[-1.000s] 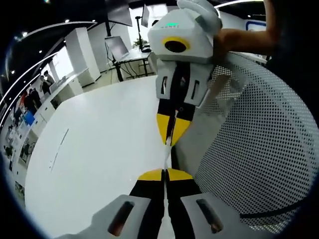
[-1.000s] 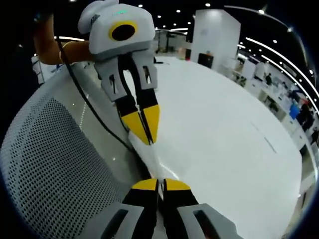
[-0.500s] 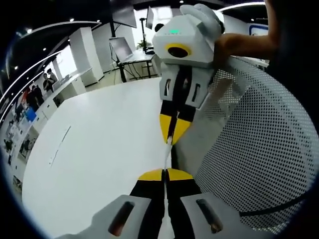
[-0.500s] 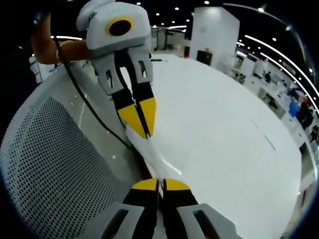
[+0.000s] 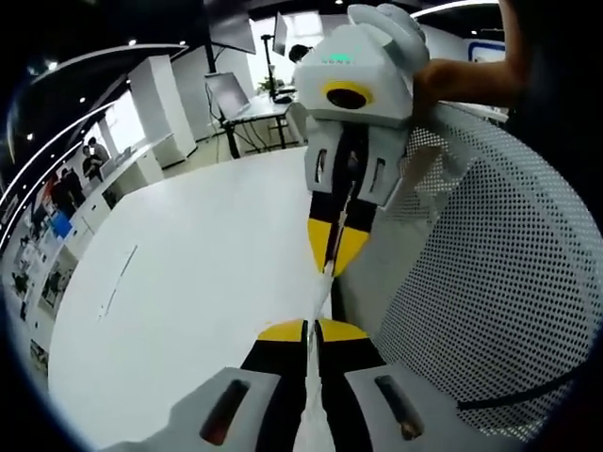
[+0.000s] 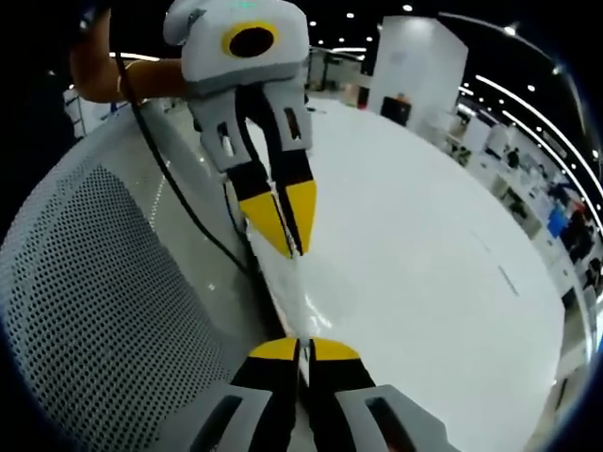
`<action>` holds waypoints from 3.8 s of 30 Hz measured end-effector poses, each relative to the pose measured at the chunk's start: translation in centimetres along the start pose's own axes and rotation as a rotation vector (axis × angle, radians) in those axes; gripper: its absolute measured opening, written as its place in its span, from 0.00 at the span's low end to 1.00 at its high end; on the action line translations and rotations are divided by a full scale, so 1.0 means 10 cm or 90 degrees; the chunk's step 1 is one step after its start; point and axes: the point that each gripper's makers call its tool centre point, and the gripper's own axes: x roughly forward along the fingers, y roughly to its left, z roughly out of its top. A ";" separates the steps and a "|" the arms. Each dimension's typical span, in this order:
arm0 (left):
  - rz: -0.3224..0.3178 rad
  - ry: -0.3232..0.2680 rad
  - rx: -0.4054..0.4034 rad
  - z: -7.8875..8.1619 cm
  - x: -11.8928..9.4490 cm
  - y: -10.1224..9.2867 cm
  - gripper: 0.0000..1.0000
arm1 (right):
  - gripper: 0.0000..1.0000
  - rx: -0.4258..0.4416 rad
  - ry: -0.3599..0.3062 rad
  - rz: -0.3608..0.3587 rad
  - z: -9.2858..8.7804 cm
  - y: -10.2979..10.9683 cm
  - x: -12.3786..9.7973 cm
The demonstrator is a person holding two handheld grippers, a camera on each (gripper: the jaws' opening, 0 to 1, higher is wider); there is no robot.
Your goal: Open the resealable bag by pulling the two sides of the seal apart until the entire bag opening is separated and visibly accessible.
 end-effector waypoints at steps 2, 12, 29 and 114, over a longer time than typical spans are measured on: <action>0.003 -0.021 -0.029 0.07 -0.02 0.03 0.04 | 0.00 -0.003 0.003 0.001 -0.01 0.00 0.00; -0.004 -0.007 -0.021 0.06 0.02 0.04 0.07 | 0.00 -0.016 0.001 0.001 0.01 0.00 0.00; -0.038 0.019 -0.017 0.05 0.23 -0.06 0.08 | 0.00 -0.045 -0.002 0.004 0.04 0.03 0.00; 0.140 0.096 -0.071 -0.19 0.19 0.50 0.00 | 0.08 0.193 -0.219 -0.127 0.47 -0.50 -0.37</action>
